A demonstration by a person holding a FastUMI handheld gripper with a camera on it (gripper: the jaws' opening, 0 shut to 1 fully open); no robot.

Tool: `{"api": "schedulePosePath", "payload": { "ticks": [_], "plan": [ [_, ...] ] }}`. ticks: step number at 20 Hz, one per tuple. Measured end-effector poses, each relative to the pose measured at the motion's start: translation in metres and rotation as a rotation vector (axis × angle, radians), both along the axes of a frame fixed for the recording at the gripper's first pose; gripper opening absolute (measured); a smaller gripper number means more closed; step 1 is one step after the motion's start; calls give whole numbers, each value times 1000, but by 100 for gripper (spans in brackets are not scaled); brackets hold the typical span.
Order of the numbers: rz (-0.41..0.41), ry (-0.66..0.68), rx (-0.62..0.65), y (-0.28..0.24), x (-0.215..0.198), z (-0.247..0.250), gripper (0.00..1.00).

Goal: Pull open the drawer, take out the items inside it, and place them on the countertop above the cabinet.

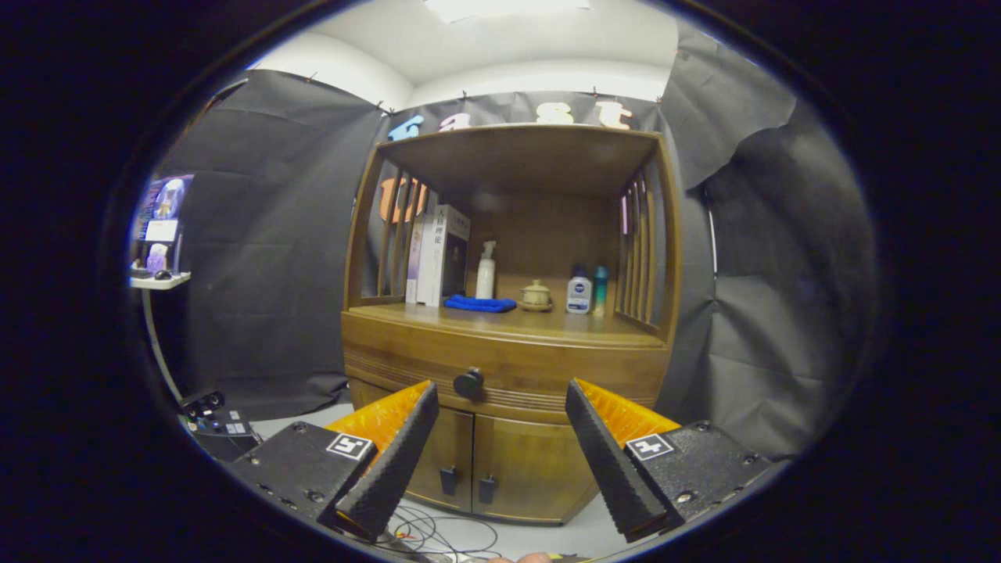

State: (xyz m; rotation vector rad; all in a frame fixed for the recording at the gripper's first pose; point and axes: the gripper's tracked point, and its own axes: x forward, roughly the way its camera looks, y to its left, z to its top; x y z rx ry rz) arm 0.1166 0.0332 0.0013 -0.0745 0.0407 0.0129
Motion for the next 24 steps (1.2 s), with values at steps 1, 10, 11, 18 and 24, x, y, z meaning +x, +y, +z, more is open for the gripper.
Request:
{"api": "schedulePosePath", "payload": {
  "ticks": [1, 10, 11, 18, 24],
  "plan": [
    [4, 10, 2, 7, 15, -3, 100],
    [-38, 94, -81, 40, 128, -38, 100],
    [-47, 106, -84, 39, 132, -43, 100],
    [-121, 176, -35, 31, 167, -75, 100],
    [-180, 205, -16, 24, 177, -82, 76]
  ]
}}
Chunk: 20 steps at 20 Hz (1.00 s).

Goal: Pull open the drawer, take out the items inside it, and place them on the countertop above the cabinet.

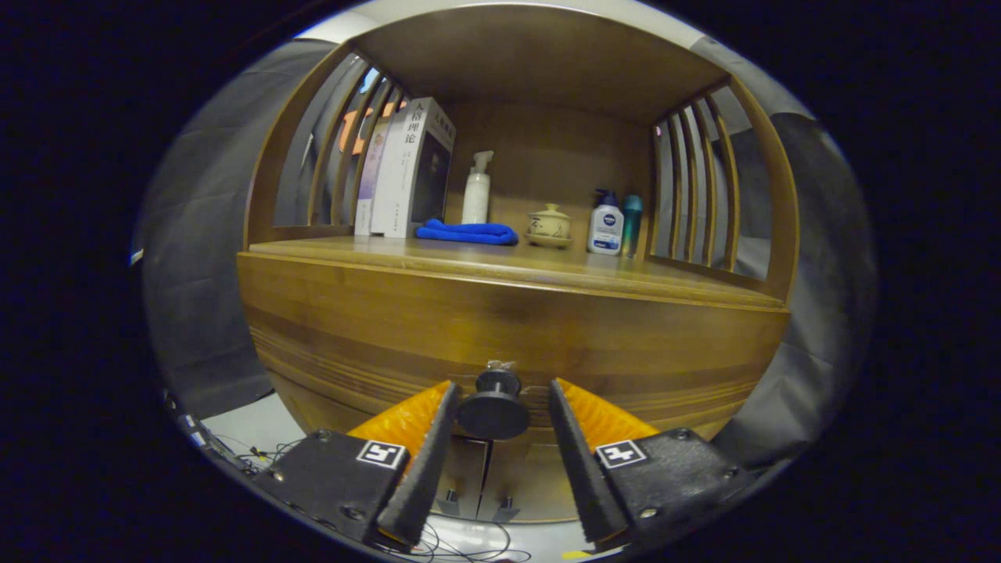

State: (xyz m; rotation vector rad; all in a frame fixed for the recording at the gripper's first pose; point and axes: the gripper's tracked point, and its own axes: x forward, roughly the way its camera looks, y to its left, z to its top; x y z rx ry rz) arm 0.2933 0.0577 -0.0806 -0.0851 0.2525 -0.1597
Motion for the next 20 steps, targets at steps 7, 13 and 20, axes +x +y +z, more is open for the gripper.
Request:
{"api": "schedulePosePath", "payload": {
  "ticks": [7, 13, 20],
  "plan": [
    [-13, 25, 14, 6, 2, -3, 42],
    [2, 32, 34, 9, -7, -2, 36],
    [33, 18, 53, 22, -71, -3, 35]
  ]
}}
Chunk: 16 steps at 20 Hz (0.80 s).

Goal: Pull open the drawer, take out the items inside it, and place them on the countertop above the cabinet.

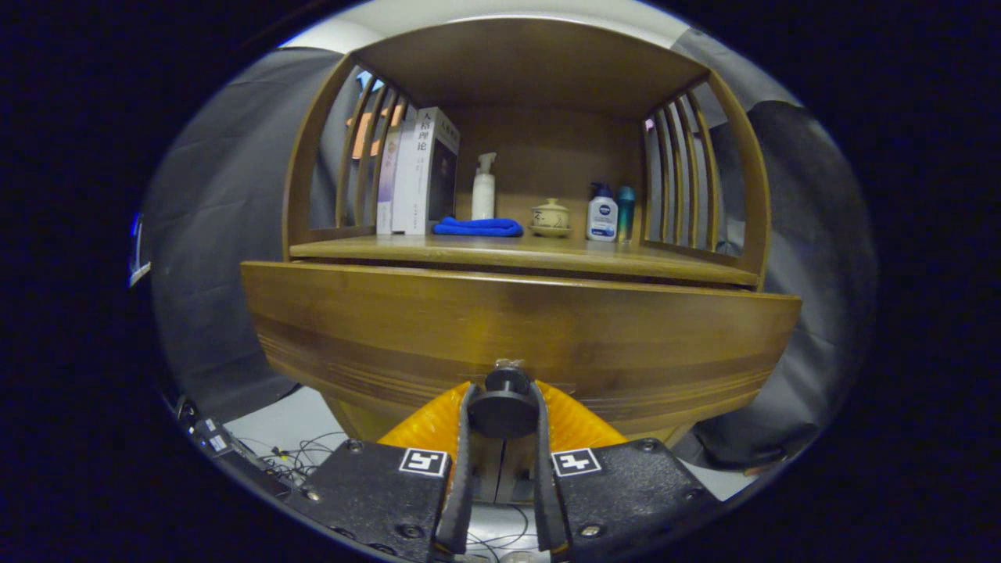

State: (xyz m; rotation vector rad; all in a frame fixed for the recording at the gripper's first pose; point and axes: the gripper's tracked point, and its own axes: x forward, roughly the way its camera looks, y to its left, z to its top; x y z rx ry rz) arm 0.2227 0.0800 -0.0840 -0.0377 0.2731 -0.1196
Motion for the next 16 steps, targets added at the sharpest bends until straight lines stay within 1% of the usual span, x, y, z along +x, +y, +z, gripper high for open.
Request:
{"api": "schedulePosePath", "payload": {
  "ticks": [6, 9, 16],
  "plan": [
    [13, -12, -8, 9, -46, -1, 35],
    [11, -10, 16, 10, -62, -2, 35],
    [13, 2, 18, 11, -72, -11, 35]
  ]
}}
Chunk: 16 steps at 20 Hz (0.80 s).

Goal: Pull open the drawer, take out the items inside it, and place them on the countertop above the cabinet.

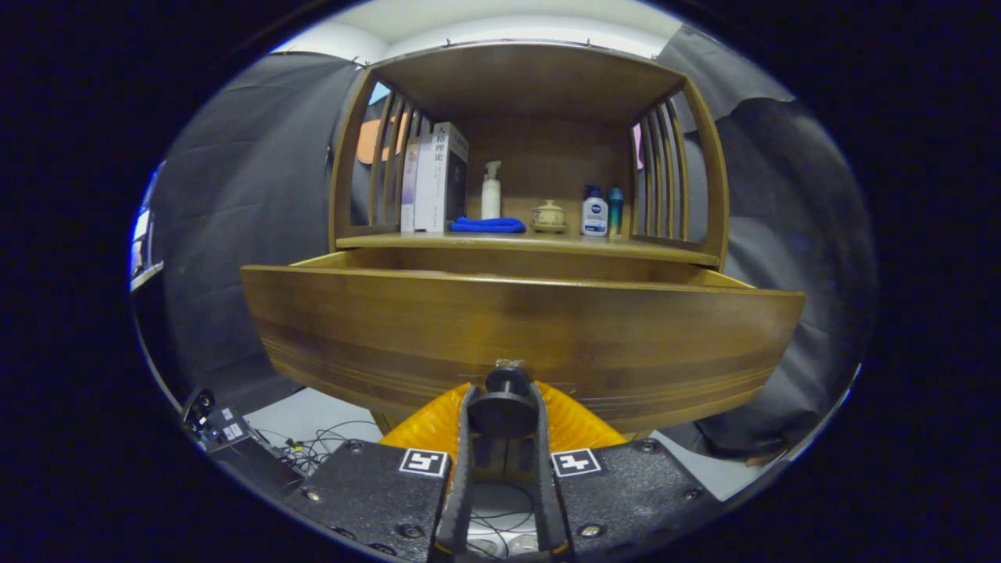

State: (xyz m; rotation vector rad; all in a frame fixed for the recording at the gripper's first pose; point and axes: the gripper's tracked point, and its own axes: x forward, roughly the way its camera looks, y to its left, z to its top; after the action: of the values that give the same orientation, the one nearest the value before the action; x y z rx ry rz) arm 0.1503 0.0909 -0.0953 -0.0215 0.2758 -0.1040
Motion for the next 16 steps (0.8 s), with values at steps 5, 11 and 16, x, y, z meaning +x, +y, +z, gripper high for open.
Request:
{"api": "schedulePosePath", "payload": {
  "ticks": [5, 11, 16],
  "plan": [
    [8, 4, -30, 0, 0, -2, 39],
    [11, -141, -124, -13, -20, 48, 97],
    [28, -273, -109, -30, -23, 134, 100]
  ]
}}
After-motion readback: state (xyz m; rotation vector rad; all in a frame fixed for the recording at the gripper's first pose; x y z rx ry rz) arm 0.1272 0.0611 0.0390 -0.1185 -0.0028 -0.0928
